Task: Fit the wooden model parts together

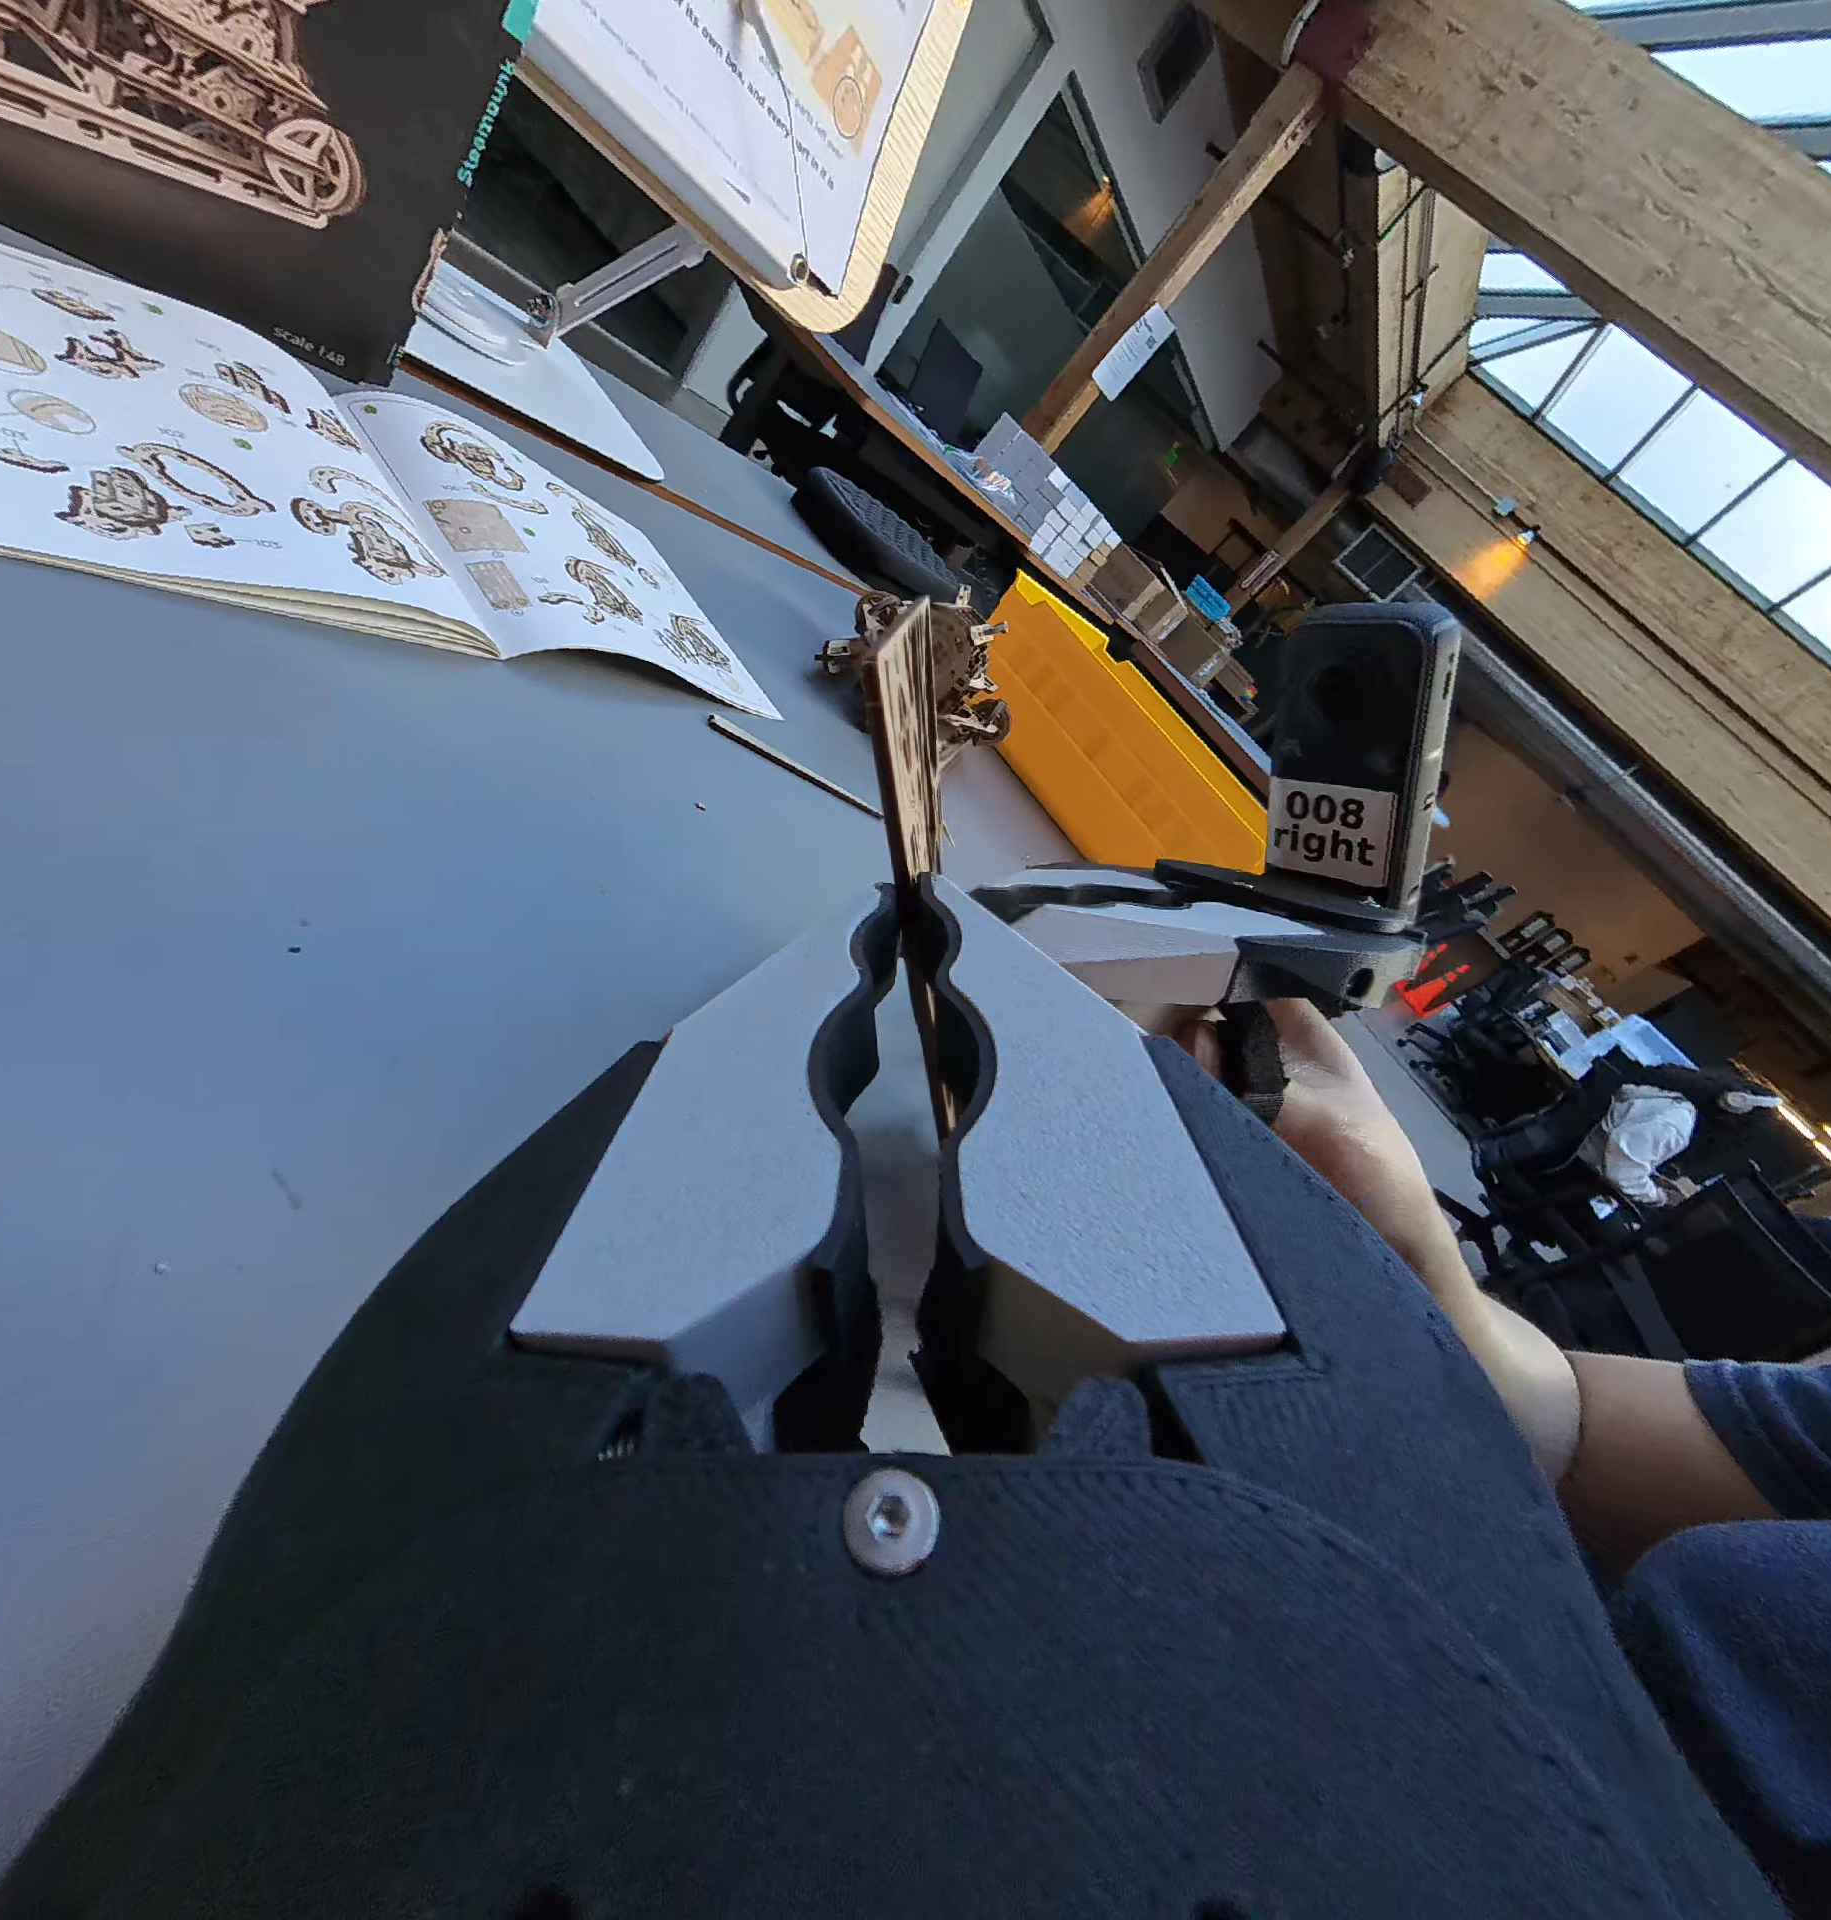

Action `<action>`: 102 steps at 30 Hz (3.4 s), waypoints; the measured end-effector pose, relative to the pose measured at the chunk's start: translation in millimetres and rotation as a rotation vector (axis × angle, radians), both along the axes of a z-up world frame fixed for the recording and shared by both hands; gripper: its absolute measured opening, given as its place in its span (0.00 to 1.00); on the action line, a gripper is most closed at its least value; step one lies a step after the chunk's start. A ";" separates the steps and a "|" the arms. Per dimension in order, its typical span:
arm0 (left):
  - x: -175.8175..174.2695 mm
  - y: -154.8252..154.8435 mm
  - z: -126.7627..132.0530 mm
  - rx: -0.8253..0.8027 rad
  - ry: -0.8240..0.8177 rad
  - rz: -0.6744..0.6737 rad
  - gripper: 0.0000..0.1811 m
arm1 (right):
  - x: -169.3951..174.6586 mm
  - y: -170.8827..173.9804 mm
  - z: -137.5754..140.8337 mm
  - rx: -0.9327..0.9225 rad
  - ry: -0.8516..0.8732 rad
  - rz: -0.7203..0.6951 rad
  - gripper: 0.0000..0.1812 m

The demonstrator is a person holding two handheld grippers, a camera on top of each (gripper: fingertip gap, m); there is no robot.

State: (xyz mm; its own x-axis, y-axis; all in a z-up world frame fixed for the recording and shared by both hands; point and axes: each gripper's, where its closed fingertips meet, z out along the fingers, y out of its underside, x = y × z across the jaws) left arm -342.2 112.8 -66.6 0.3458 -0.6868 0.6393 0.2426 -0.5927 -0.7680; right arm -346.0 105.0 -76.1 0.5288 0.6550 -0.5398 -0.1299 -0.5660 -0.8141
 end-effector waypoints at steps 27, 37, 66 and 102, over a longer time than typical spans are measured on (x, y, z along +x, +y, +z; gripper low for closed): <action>0.8 -5.6 16.3 0.215 0.110 0.117 0.00 | -3.1 0.7 18.7 -0.182 0.335 -0.015 0.05; -1.4 -8.3 20.8 0.236 0.094 0.078 0.00 | -4.4 -0.6 22.5 -0.205 0.433 0.023 0.03; 1.9 -0.7 9.6 0.151 0.134 0.076 0.01 | -4.0 2.1 13.9 0.067 0.194 -0.106 0.02; -15.2 11.7 14.8 0.101 0.148 0.009 0.02 | -4.8 3.2 0.9 0.190 -0.031 -0.128 0.03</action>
State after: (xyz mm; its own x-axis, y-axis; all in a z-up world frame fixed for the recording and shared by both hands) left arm -357.5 124.5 -51.7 0.4375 -0.7414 0.5088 0.1279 -0.5088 -0.8514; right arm -350.8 108.1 -75.2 0.6283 0.6699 -0.3956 -0.1637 -0.3832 -0.9090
